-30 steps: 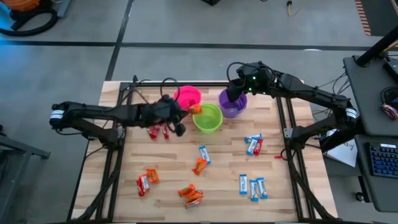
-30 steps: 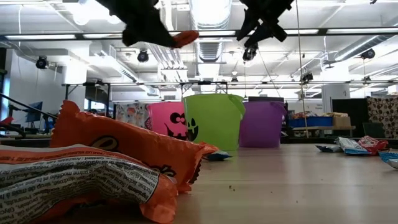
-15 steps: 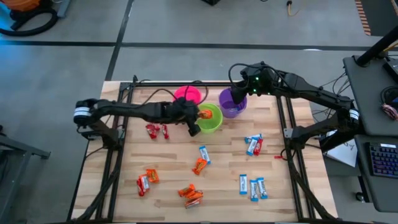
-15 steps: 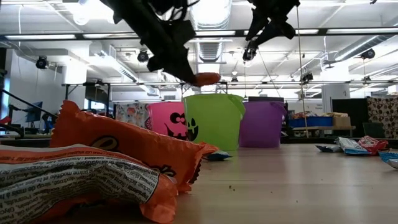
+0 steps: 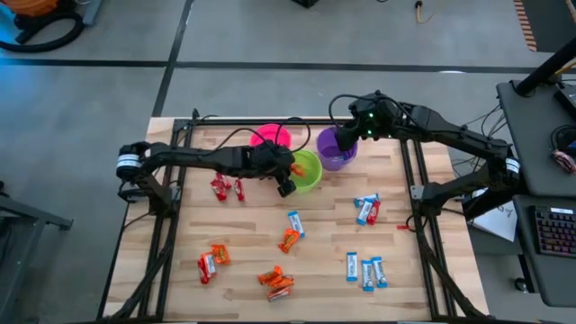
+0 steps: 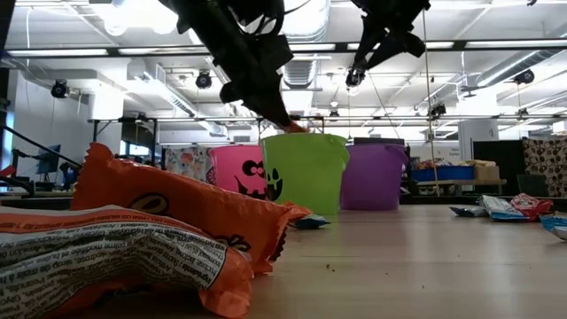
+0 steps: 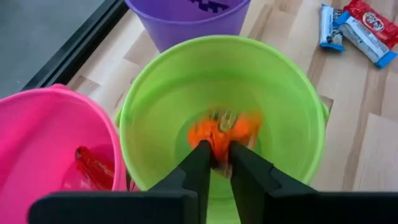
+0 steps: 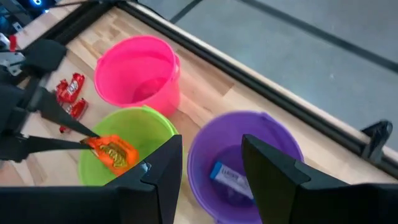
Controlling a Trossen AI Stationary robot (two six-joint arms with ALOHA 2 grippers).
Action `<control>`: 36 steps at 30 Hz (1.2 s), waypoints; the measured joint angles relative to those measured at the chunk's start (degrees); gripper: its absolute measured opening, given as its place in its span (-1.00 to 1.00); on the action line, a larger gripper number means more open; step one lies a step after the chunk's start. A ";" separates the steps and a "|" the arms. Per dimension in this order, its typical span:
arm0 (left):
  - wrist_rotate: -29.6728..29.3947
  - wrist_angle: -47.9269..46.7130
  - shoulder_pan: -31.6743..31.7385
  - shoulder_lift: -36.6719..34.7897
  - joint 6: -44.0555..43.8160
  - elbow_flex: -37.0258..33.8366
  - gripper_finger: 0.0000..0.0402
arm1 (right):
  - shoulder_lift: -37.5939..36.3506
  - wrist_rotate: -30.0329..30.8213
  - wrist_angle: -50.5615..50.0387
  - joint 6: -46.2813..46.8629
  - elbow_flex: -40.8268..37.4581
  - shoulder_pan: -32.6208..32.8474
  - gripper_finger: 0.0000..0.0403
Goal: Sort candy
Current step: Put the orange candy into the green bin, then put the blue candy into the violet bin
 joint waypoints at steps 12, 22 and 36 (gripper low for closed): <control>0.48 -11.23 0.00 -0.08 5.46 8.46 -0.49 | 0.00 -1.51 -4.54 2.50 -0.04 0.00 -0.22; 6.49 -13.84 1.30 -8.99 9.19 9.07 -0.60 | 0.00 -6.48 -21.00 11.64 -0.22 -0.02 -0.22; 5.65 7.20 1.64 -34.29 -5.15 -18.38 -0.63 | -0.07 -13.57 -27.05 30.68 -6.64 7.54 -0.22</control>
